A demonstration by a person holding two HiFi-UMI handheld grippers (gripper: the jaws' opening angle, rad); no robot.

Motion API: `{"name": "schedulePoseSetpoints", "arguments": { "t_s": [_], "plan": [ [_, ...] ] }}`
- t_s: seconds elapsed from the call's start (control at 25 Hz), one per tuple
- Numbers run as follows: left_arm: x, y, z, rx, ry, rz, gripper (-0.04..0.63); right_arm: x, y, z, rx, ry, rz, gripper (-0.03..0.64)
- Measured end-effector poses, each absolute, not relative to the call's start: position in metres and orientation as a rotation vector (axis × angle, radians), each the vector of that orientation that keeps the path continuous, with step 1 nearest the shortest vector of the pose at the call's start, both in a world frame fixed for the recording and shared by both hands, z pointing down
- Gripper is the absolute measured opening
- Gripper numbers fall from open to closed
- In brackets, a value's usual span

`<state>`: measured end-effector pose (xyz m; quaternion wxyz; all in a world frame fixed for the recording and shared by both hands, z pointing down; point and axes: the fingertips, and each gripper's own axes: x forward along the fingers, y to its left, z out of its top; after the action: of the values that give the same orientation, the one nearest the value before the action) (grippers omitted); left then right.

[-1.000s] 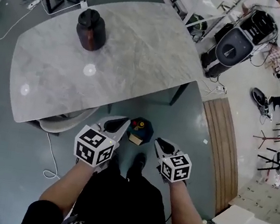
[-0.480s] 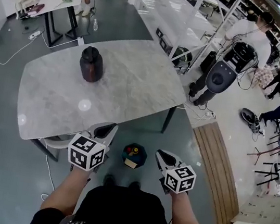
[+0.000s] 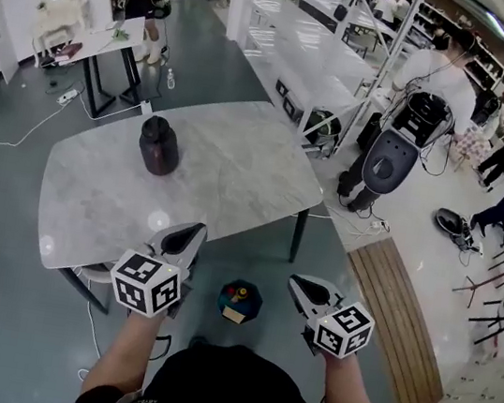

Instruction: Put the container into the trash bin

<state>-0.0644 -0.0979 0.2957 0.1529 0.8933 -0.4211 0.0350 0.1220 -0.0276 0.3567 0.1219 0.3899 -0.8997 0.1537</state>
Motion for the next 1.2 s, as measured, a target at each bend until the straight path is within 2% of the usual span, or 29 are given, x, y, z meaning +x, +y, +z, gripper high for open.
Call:
{"name": "schedulePoseSetpoints", "arguments": {
  "t_s": [0.24,0.4,0.72,1.2],
  "plan": [
    [-0.06,-0.104,0.258,2.631,-1.263,0.062,0.008,0.162,-0.035,0.281,1.412,-2.805,0.449,-0.009],
    [-0.05,-0.108,0.249,2.663,-1.289,0.081,0.008,0.182,-0.028,0.252,1.498,-2.812,0.279,-0.009],
    [-0.02,-0.102,0.253,2.693,-1.285,0.13,0.008,0.202,-0.015,0.262,1.506,-2.81,0.235,-0.009],
    [-0.011,-0.097,0.262,2.694,-1.277,0.151,0.008,0.198,-0.012,0.267,1.458,-2.824,0.229,-0.009]
  ]
}}
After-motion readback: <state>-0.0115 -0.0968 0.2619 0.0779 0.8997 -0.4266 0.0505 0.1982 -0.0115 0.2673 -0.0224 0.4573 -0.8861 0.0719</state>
